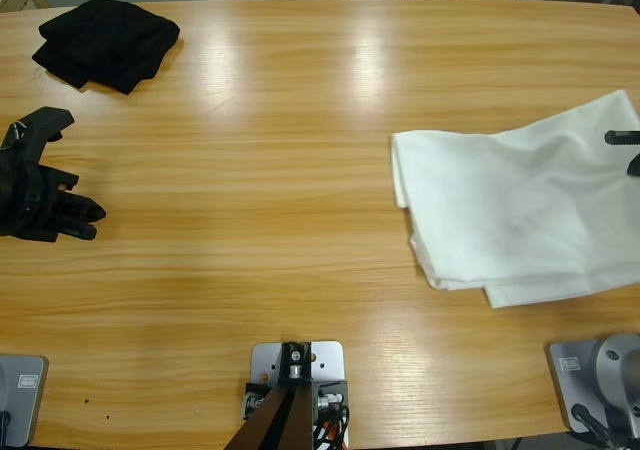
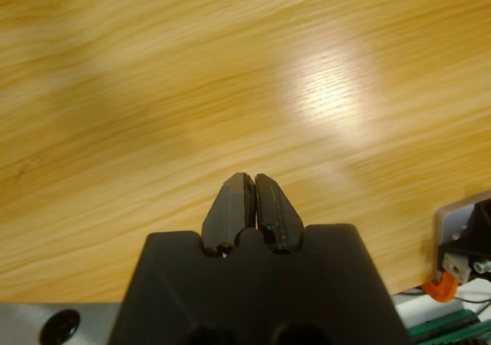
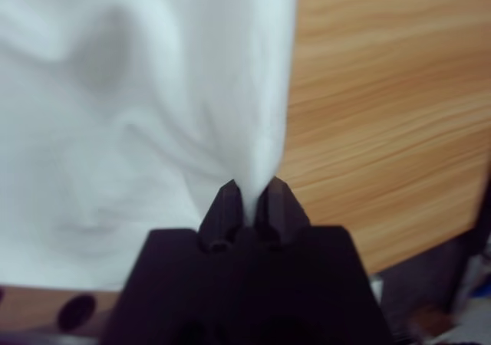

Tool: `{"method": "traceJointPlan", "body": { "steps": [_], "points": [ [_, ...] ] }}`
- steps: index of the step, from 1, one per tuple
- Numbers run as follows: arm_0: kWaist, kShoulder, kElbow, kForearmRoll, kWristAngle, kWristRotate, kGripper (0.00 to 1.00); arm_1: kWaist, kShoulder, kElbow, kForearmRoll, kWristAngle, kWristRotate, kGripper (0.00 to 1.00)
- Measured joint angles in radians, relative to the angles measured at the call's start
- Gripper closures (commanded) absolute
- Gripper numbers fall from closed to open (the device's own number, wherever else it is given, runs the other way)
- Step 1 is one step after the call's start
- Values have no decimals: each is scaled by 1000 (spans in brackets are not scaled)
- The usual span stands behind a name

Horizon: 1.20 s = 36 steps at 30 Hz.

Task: Fold clothes

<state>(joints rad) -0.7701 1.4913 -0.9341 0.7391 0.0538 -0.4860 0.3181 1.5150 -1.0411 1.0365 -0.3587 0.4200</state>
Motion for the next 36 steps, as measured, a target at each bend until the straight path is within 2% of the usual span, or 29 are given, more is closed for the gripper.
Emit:
{"method": "traceJointPlan", "body": {
  "steps": [5,8,11,15,20,24,28,29,30,31,32,36],
  "points": [
    [0,-4,35,-34,0,-6,1000,336,35,-144,166,-126,83,1000],
    [0,-4,40,-48,0,-6,1000,481,108,-222,227,-150,122,1000],
    [0,-4,44,-52,0,-6,1000,578,201,-308,273,-156,140,1000],
    [0,-5,54,-58,0,-6,1000,648,329,-437,306,-140,144,1000],
    [0,-6,81,-73,0,-6,1000,723,466,-508,307,-61,165,1000],
    [0,-21,98,-80,0,-6,1000,771,513,-505,262,2,203,1000],
    [0,-35,115,-82,0,-6,1000,790,515,-454,216,24,231,1000],
    [0,-35,117,-82,0,-6,1000,792,515,-444,209,25,236,708],
    [0,-37,118,-82,0,-6,1000,794,515,-436,201,26,245,285],
    [0,-40,118,-82,0,-6,1000,796,515,-426,191,27,256,129],
    [0,-43,118,-82,0,-6,1000,797,515,-416,181,29,267,59],
    [0,-59,123,-82,0,-6,1000,806,523,-398,169,37,306,5]
  ]
}}
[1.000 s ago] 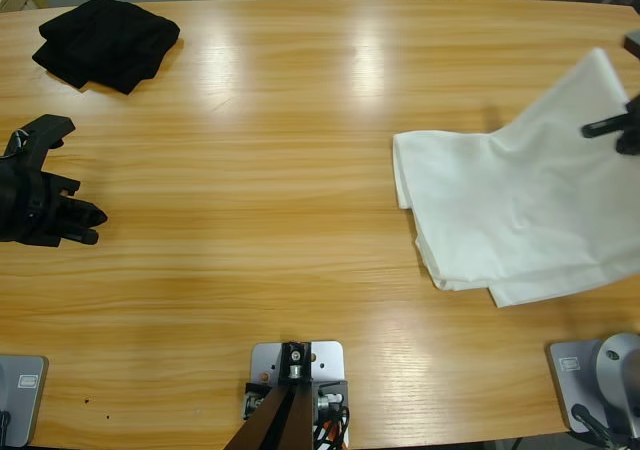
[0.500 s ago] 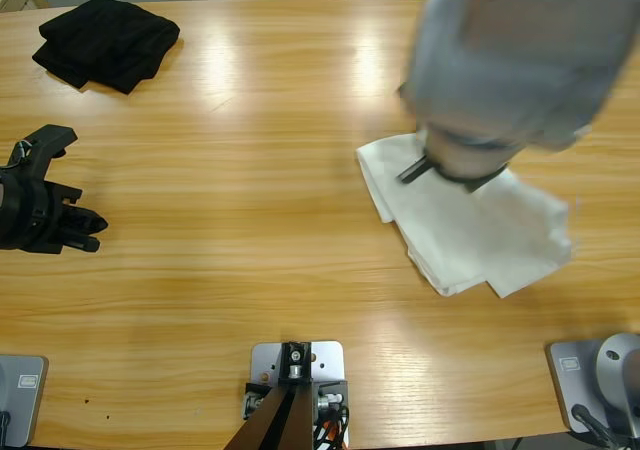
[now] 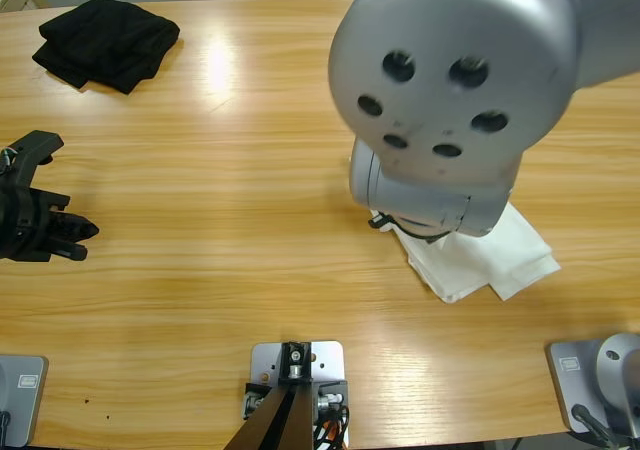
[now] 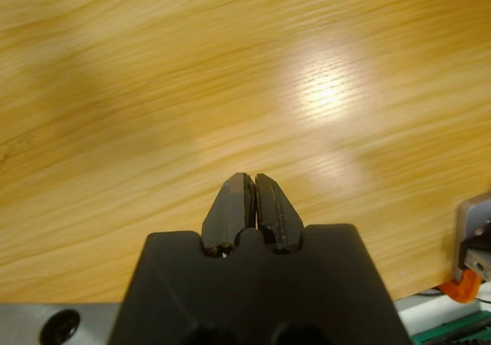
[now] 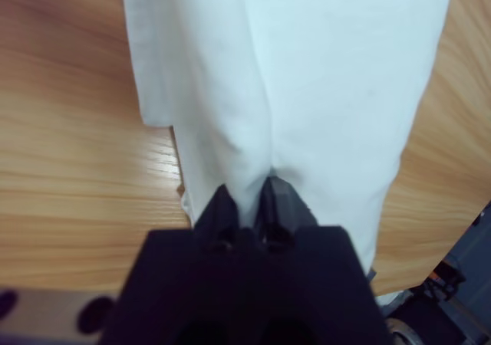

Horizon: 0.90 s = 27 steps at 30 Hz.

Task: Fold clothes

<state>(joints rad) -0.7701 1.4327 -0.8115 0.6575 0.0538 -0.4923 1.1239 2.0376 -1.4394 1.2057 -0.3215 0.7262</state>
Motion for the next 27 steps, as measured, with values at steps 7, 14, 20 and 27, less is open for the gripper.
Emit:
{"method": "traceJointPlan", "body": {
  "steps": [7,14,20,27],
  "points": [
    [0,-3,42,-27,0,0,1000,18,-14,2,6,0,21,384],
    [0,-2,-66,-38,-30,78,1000,18,-273,23,-10,9,86,1000],
    [-18,37,-291,-28,-67,193,73,-29,-413,197,-141,73,207,0],
    [-37,58,-318,-16,-67,211,4,-147,-404,238,-151,220,430,0]
  ]
}}
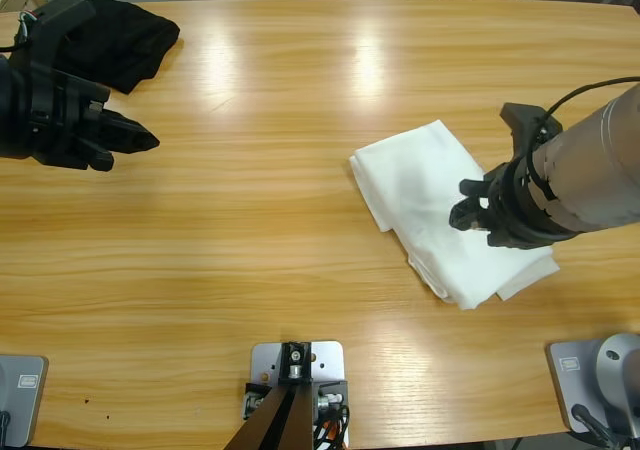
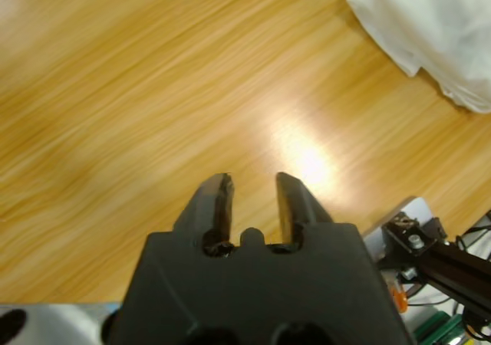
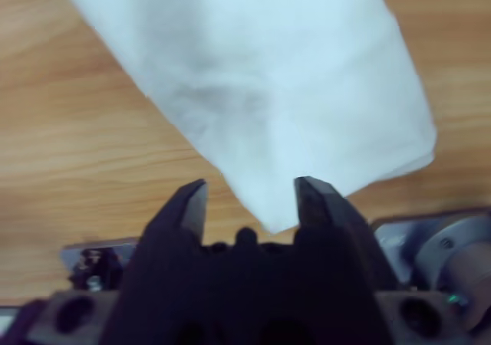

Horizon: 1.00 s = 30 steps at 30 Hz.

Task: Fold clothes

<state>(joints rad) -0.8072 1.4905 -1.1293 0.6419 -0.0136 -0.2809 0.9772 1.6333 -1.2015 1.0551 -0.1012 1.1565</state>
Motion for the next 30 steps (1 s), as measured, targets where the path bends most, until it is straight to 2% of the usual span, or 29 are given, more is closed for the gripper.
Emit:
{"method": "traceJointPlan", "body": {
  "steps": [5,12,18,23,30],
  "points": [
    [0,11,0,2,0,11,4,-64,35,7,-49,44,121,0],
    [0,17,20,3,-9,41,4,-125,164,16,-108,69,197,3],
    [0,17,48,3,-24,57,4,-212,223,35,-178,77,197,12],
    [0,17,59,3,-30,59,6,-237,261,52,-223,108,187,23],
    [0,17,59,3,-30,59,9,-240,292,89,-325,144,33,0]
  ]
}}
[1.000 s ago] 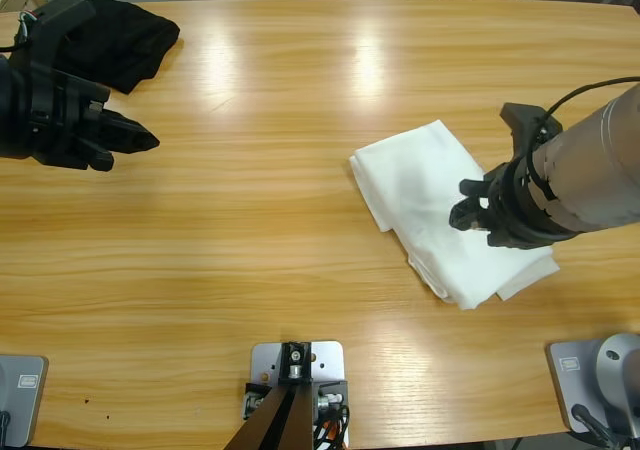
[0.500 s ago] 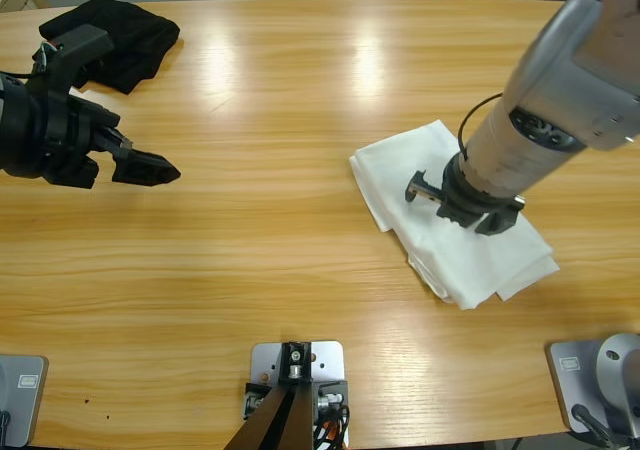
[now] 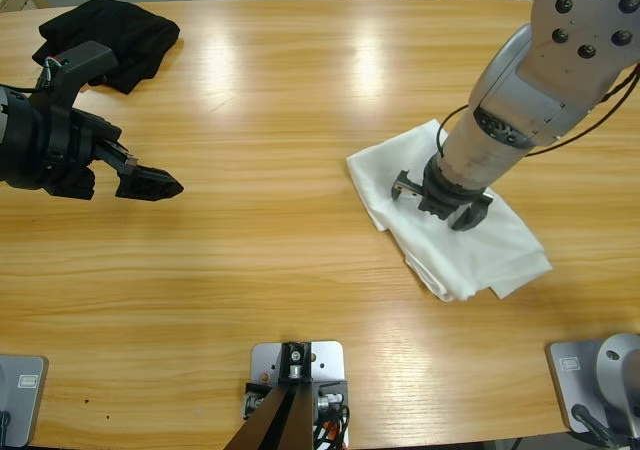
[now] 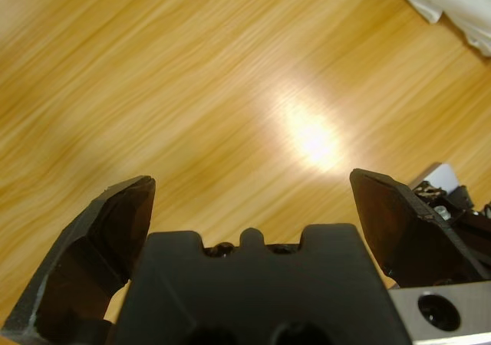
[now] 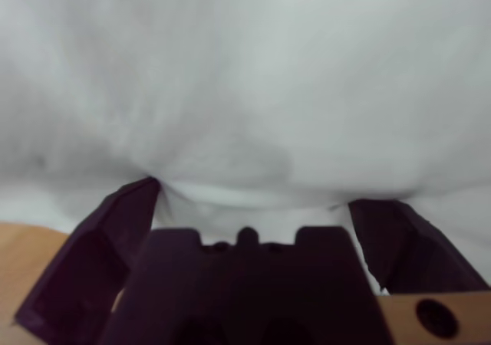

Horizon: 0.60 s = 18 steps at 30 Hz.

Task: Fold clothes

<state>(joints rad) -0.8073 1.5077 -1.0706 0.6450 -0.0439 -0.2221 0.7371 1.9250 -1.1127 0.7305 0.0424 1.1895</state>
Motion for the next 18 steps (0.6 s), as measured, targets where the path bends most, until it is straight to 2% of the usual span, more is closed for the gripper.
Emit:
{"method": "traceJointPlan", "body": {
  "steps": [4,11,15,18],
  "points": [
    [0,0,0,0,0,0,9,33,2,-4,-10,-21,-165,0],
    [-5,0,1,0,0,0,9,129,79,-149,83,-166,-598,0],
    [-12,0,10,0,-1,0,9,173,93,-190,73,-178,-814,0],
    [-13,0,13,0,-1,0,15,200,95,-220,71,-148,-886,0]
  ]
}}
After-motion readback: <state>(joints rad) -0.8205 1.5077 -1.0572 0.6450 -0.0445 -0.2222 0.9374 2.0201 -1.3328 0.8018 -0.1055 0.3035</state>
